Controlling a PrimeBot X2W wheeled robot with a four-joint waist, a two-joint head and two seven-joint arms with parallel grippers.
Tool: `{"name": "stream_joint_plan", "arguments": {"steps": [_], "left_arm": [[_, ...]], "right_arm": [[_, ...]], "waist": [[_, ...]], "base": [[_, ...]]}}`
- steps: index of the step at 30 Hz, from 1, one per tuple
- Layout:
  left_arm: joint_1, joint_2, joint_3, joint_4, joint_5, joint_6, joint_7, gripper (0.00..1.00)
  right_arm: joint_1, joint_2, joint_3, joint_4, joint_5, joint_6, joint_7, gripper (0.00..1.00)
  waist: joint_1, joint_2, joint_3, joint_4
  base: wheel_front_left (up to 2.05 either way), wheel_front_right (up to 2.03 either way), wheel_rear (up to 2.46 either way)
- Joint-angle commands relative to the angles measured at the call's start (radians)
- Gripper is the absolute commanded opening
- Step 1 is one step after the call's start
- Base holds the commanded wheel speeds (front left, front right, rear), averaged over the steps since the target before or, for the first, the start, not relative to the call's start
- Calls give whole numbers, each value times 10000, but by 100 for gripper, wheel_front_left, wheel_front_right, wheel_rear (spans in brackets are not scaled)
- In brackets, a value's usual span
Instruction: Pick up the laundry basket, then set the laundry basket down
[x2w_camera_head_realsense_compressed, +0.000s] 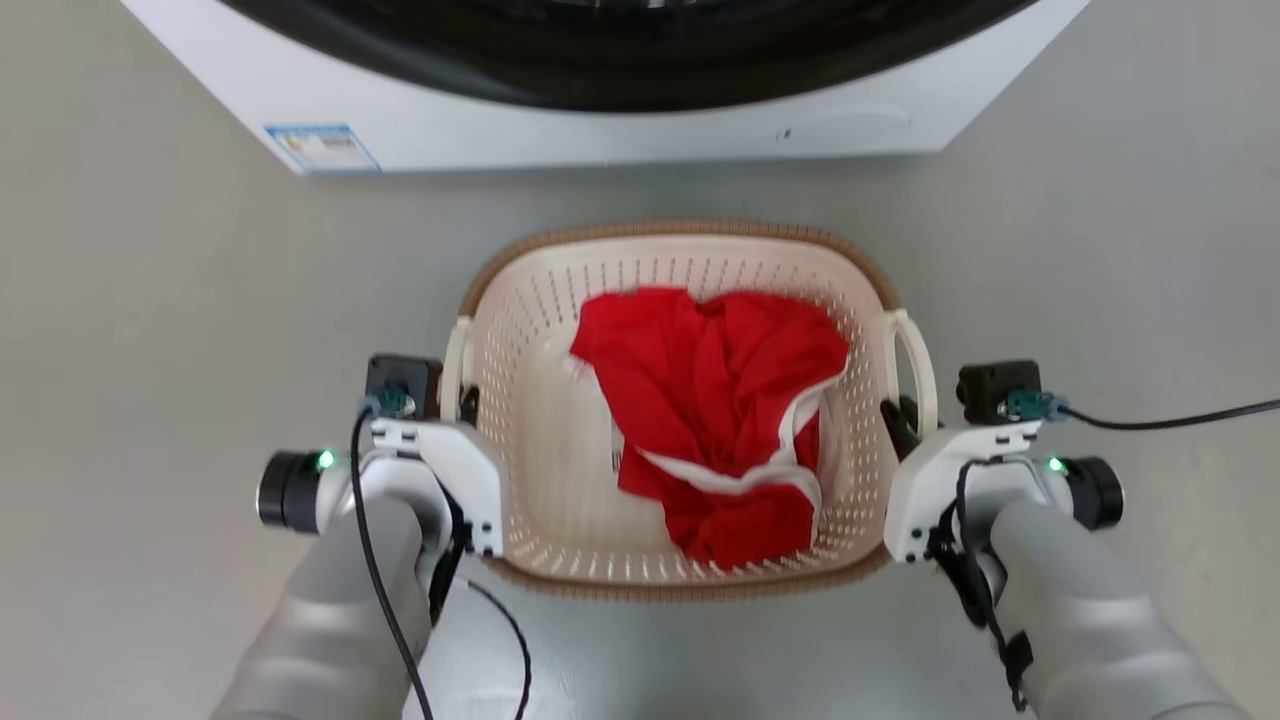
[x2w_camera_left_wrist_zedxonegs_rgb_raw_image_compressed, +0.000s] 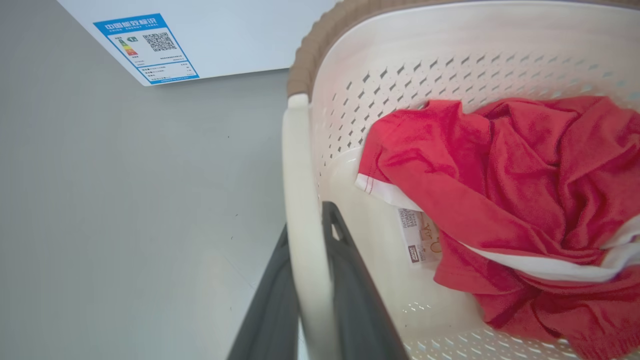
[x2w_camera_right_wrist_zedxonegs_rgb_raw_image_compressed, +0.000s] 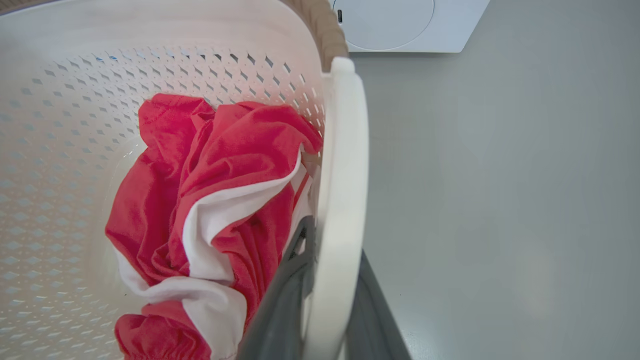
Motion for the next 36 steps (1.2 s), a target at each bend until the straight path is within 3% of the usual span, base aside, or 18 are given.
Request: {"name": "stream_joint_plan", "arguments": {"steps": [1, 14, 36], "left_arm": [[192, 229, 74, -143, -24, -72, -27, 0], [2184, 228, -1260, -767, -1052, 197, 531, 0], [4043, 227, -3373, -1590, -2946, 824, 852, 0]], "right_arm": [[324, 178, 300, -72, 24, 75, -2, 0], [1830, 178, 1236, 77, 944, 75, 394, 0], [3404, 178, 2164, 55, 1515, 75, 1047, 0]], "waist": [[0, 0, -586, -79], [0, 0, -2887, -191], [0, 0, -5127, -294]], "base": [[0, 0, 0], [0, 0, 0], [0, 0, 0]]}}
